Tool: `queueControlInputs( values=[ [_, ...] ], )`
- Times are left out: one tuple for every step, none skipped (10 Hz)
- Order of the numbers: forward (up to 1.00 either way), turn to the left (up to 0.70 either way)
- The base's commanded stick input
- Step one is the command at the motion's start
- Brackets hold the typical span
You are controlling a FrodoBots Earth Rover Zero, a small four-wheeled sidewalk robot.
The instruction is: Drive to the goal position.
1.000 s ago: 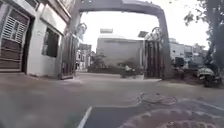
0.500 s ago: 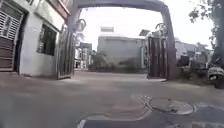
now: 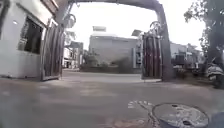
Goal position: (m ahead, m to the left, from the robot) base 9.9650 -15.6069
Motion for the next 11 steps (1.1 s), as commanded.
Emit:
queueControlInputs(
  values=[
    [1.00,0.03],
    [1.00,0.06],
    [1.00,0.06],
    [1.00,0.06],
    [1.00,0.06],
    [1.00,0.06],
    [1.00,0.06],
    [1.00,0.06],
    [1.00,0.06],
    [1.00,0.06],
    [1.00,0.06]
  ],
)
